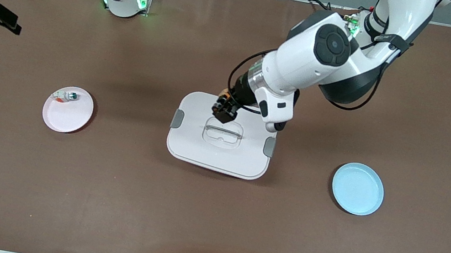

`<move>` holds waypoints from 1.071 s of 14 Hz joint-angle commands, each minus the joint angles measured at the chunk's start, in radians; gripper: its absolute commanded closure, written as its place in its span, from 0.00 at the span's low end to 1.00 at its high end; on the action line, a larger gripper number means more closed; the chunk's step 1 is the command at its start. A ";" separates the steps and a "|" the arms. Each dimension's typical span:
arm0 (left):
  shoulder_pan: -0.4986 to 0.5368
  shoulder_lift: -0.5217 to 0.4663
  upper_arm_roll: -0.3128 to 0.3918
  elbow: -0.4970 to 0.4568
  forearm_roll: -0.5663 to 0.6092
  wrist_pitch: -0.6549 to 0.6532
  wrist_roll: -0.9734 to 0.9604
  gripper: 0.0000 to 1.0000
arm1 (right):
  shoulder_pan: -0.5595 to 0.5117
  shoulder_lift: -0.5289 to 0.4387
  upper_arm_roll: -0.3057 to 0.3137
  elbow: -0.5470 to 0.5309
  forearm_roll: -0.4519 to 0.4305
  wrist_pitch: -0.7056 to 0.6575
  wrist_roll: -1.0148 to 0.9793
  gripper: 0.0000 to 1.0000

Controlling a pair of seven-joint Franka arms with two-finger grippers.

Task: Transfer orange switch to right arm and place
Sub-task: 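Carry the switch with the left gripper over the white box, then reach the right gripper toward the switch held by the left gripper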

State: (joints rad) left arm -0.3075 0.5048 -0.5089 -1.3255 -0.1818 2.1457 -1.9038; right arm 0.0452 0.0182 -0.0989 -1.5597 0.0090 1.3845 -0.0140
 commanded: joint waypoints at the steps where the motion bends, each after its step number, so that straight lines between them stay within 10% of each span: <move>1: -0.041 0.035 0.000 0.057 -0.015 0.054 -0.066 1.00 | -0.001 0.061 -0.001 0.043 -0.024 -0.013 -0.006 0.00; 7: -0.096 0.080 0.007 0.064 -0.014 0.184 -0.170 1.00 | -0.004 0.111 0.001 0.030 -0.008 -0.010 0.005 0.00; 15: -0.111 0.103 0.024 0.083 -0.011 0.183 -0.218 1.00 | 0.109 -0.044 0.002 -0.301 0.529 0.321 0.006 0.00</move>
State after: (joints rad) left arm -0.4008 0.5904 -0.5020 -1.2783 -0.1819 2.3354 -2.1047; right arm 0.0943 0.0678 -0.0934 -1.7408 0.4408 1.6244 -0.0136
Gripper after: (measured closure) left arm 0.278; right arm 0.000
